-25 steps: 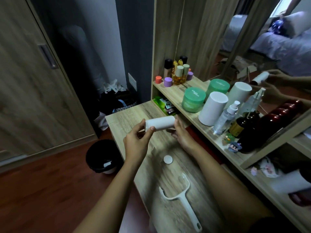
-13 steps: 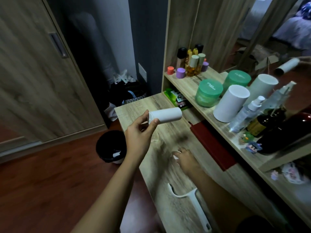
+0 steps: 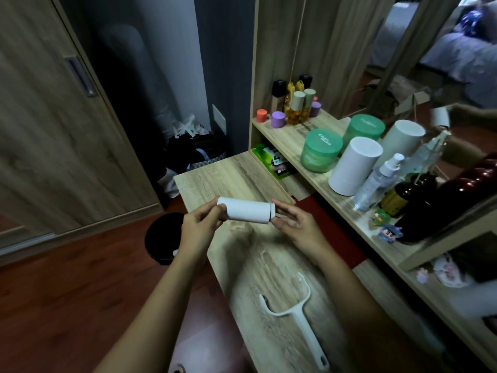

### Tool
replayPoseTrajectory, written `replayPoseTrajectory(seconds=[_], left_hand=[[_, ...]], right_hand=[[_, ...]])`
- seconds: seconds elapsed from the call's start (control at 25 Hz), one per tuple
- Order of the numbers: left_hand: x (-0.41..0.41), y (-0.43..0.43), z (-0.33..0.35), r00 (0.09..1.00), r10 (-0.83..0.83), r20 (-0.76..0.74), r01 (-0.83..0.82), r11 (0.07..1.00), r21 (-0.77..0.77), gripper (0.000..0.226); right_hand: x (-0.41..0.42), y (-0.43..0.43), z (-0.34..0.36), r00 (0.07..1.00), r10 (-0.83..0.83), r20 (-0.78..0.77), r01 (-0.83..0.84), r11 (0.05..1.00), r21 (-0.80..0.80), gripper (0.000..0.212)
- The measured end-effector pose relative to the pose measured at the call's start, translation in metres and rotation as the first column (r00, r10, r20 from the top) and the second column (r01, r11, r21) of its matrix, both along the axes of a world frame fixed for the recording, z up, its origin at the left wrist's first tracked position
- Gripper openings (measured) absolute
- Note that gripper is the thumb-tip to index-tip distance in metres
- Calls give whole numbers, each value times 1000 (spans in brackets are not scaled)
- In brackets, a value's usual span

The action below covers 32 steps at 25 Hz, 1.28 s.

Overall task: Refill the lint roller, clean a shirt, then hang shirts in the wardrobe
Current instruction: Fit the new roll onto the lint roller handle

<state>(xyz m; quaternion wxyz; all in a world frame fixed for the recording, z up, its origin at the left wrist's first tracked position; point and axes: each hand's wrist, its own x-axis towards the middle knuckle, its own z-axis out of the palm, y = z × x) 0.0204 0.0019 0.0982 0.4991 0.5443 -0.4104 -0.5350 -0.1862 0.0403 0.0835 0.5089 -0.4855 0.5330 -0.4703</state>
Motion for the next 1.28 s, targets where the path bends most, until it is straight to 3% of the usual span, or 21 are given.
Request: replayPoseTrajectory(seconds=[0.36, 0.68, 0.84, 0.96, 1.16, 1.28], left_hand=[[-6, 10, -5, 992, 7, -125, -2, 999, 44, 25], [-11, 22, -13, 982, 28, -186, -14, 997, 80, 24], [-17, 28, -7, 971, -156, -179, 180, 975, 127, 26], [-17, 30, -7, 918, -370, -143, 391, 903, 176, 37], [-31, 35, -17, 850, -500, -167, 525, 830, 188, 43], [-39, 35, -27, 845, -511, -157, 534, 825, 187, 34]], right_hand=[[2, -1, -5, 998, -28, -57, 27, 999, -23, 47], [7, -4, 5, 978, -55, -203, 33, 993, -112, 39], [10, -1, 6, 973, -209, -97, 194, 970, -144, 28], [13, 1, 5, 964, -266, 16, 266, 959, -96, 15], [13, 6, 4, 962, -271, -20, 268, 958, -105, 17], [4, 15, -3, 963, -257, -76, 250, 964, -94, 40]])
